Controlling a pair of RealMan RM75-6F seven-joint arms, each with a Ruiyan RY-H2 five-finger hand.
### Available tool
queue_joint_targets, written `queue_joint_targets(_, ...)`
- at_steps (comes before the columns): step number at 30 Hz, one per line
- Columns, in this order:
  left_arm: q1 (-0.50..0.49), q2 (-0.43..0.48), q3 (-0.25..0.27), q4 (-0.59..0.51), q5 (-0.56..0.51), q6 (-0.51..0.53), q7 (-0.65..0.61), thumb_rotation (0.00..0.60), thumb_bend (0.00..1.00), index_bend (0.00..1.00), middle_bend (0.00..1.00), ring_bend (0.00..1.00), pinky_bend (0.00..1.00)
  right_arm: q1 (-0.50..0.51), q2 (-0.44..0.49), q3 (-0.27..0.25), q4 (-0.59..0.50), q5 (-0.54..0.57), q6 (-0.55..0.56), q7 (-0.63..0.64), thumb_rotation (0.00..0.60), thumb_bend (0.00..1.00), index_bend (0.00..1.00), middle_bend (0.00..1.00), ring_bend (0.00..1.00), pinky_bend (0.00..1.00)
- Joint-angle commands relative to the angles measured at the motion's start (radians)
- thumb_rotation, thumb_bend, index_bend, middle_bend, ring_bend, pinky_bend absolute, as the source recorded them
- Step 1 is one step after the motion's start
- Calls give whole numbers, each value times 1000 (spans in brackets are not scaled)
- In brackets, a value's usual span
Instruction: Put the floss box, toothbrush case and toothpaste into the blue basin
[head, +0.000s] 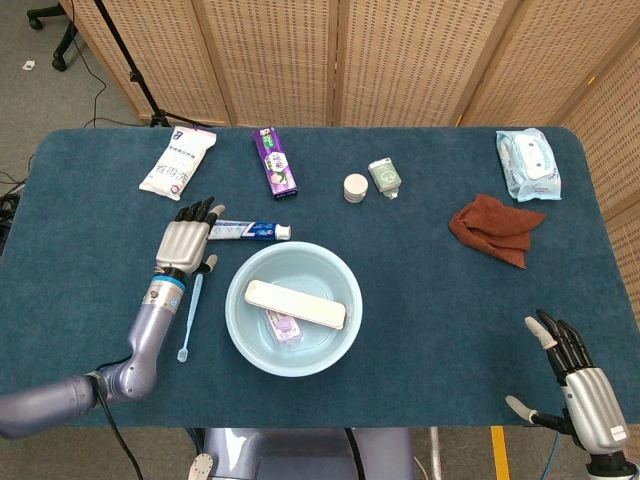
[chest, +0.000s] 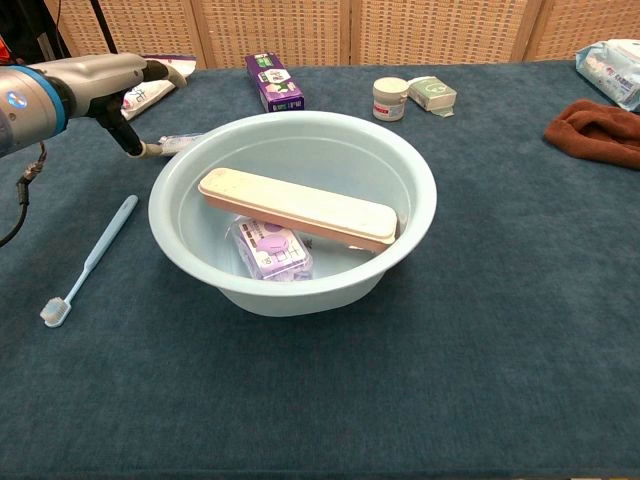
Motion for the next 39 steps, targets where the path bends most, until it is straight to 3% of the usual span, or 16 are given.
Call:
queue_joint_targets(1,-43,-30,-10,49,-53,-18,21,600,331,101,0,0,106,0,0,3,2,3,-3,3,600,105,0,0,0,0)
queue_joint_targets(20,-200,-139,-3,285,-213,-125,36,600,343,191,0,0,106,-4,-5,35,22,42,-13,11,600,105,0,0,0,0)
queue_joint_targets(34,-247,-211,24,411,-236,-168,7,600,354,218,0,0,105,-6,-7,50,33,62,-21,22,600,105,0,0,0,0)
queue_joint_targets(39,-250,-234,31,440,-210,-161,-16,600,372,287,0,0,145,-6,-8,52,33,60,-23,20,600,105,0,0,0,0)
